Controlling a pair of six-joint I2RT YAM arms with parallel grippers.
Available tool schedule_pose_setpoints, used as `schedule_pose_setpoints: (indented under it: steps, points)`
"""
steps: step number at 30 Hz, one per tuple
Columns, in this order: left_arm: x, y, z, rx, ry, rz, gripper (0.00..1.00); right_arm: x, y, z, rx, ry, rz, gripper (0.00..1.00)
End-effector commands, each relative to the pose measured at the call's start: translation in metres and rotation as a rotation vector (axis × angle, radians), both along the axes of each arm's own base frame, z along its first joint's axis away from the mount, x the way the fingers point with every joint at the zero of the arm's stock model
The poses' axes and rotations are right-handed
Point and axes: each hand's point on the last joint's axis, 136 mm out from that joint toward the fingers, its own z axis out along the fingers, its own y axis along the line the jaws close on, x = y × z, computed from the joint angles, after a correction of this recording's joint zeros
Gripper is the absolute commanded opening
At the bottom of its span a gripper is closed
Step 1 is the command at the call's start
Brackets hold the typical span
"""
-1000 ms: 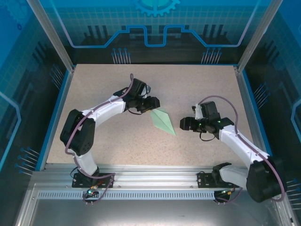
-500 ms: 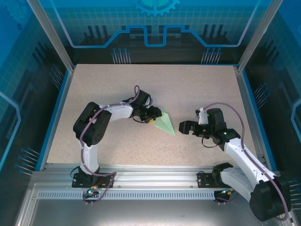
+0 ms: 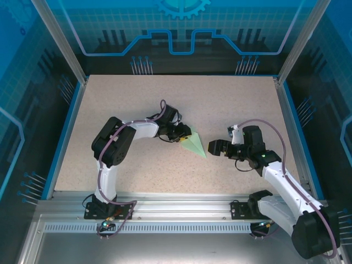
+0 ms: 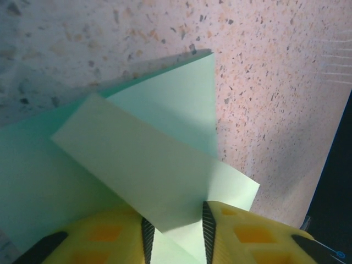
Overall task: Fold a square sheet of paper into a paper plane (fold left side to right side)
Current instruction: Turn over the paper at the center of the table.
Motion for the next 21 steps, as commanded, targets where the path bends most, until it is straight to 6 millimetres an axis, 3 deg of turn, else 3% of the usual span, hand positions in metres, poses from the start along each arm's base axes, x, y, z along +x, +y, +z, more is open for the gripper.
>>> schedule_pose_setpoints:
  steps: [1, 13, 16, 21]
  points:
    - [0.006, -0.012, 0.019, -0.046, -0.053, -0.03, 0.28, 0.005, 0.0, 0.012, 0.092, -0.026, -0.006, 1.0]
    - [0.009, -0.011, 0.08, -0.092, -0.203, -0.047, 0.08, 0.024, -0.002, 0.036, 0.33, -0.042, 0.03, 0.99]
    - [0.007, -0.008, 0.11, -0.107, -0.258, -0.052, 0.05, 0.028, 0.002, 0.044, 0.359, -0.04, 0.084, 0.99]
    - [-0.001, 0.003, 0.183, -0.147, -0.399, -0.065, 0.03, 0.034, 0.007, 0.063, 0.366, -0.087, 0.171, 1.0]
